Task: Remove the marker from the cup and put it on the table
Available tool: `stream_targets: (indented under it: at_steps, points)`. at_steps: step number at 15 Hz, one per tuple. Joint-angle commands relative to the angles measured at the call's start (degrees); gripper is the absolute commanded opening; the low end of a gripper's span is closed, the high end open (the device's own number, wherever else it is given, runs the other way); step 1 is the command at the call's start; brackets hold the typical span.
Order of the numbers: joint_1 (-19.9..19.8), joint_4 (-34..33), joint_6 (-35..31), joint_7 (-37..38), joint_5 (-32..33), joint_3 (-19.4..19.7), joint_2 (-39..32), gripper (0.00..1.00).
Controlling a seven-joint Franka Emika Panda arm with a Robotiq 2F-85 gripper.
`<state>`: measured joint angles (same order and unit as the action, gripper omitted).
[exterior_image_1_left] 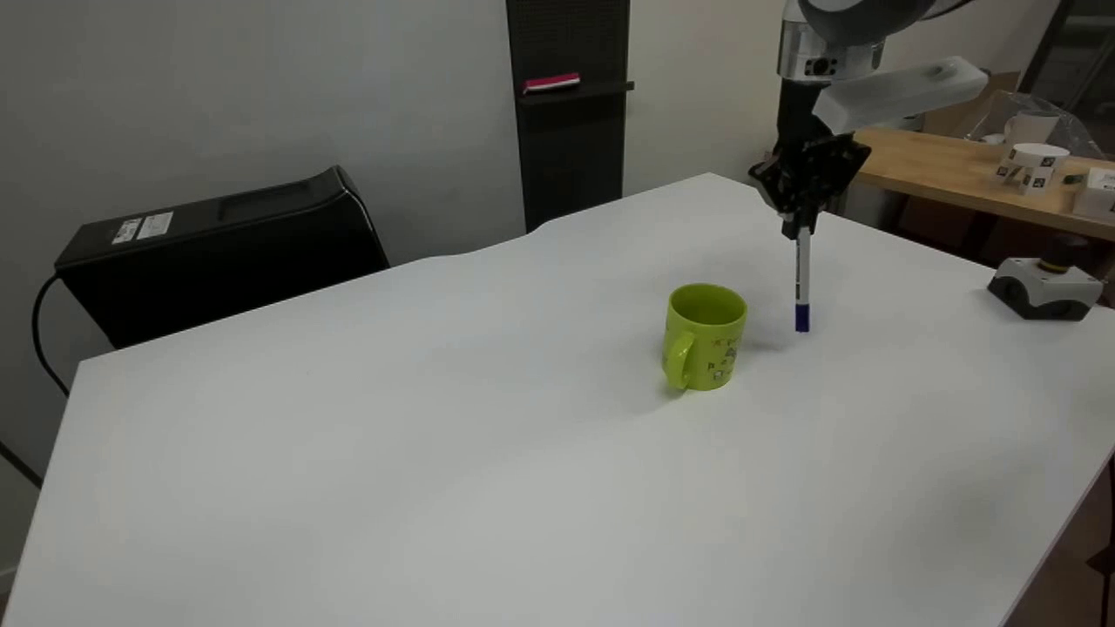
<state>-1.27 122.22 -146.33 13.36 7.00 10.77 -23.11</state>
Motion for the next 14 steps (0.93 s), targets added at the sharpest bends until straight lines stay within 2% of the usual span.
stream_targets:
  at_steps: [1, 8, 9, 10, 14]
  points:
    - [-1.4, -1.0, 1.5, -0.8, -2.2, -1.0, -1.5, 0.04]
    - [-1.7, -2.0, 2.5, -1.0, -3.1, -0.9, -5.0, 0.04]
    - [-1.4, -1.9, 2.2, -0.6, -2.6, -0.5, -5.3, 0.43]
    - [-1.2, -1.8, 2.0, -0.3, -2.2, -0.2, -5.4, 0.44]
    - [-0.6, -1.3, 1.8, -0.1, -1.6, 0.0, -5.1, 0.70]
